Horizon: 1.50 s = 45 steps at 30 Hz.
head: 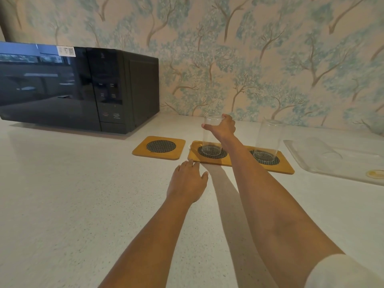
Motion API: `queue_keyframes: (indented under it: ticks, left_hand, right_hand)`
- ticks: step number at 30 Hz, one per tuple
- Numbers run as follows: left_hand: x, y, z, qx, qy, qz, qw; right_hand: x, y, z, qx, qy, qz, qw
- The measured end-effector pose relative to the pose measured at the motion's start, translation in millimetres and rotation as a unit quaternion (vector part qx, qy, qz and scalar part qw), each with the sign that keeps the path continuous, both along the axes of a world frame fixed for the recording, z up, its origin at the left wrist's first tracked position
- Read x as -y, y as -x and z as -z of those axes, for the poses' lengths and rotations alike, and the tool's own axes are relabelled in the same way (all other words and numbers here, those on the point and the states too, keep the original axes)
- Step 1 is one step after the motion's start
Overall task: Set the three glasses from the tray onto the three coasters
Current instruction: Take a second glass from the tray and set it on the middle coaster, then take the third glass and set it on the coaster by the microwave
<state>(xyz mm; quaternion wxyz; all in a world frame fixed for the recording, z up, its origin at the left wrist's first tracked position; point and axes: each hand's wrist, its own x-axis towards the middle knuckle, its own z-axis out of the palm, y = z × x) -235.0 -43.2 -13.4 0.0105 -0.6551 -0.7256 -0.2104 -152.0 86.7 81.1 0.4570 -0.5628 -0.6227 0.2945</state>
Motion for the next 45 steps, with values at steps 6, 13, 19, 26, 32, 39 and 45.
queue_keyframes:
  ticks: [6, 13, 19, 26, 32, 39, 45]
  left_hand:
    - [1.7, 0.2, -1.5, 0.006, 0.002, 0.002, 1.000]
    - [1.4, -0.1, -2.7, 0.010, 0.011, 0.000, 1.000]
    - [5.1, -1.0, -6.0, -0.001, -0.026, 0.004, 1.000]
    - [6.6, -12.5, -8.6, -0.114, -0.071, -0.008, 0.991]
    - [-0.9, -79.6, -10.9, -0.030, -0.079, 0.077, 0.993]
    - [-17.1, -183.1, -13.3, 0.003, -0.066, 0.173, 0.983]
    - [-32.4, -229.0, -14.6, 0.006, -0.045, 0.186, 0.982]
  right_hand:
    - [3.0, -4.7, -1.6, 0.013, 0.006, -0.011, 1.000]
    - [12.4, -11.3, -1.5, 0.001, -0.016, -0.029, 0.999]
    - [31.2, -35.6, -12.7, -0.051, -0.140, -0.039, 0.988]
    - [40.9, -106.0, -49.5, -0.042, -0.282, 0.084, 0.955]
    - [24.6, -196.8, -58.0, 0.047, -0.181, 0.197, 0.963]
    - [9.5, -280.9, -35.4, 0.124, 0.033, 0.251, 0.959]
    - [-0.5, -311.4, -15.1, 0.180, 0.159, 0.221, 0.945]
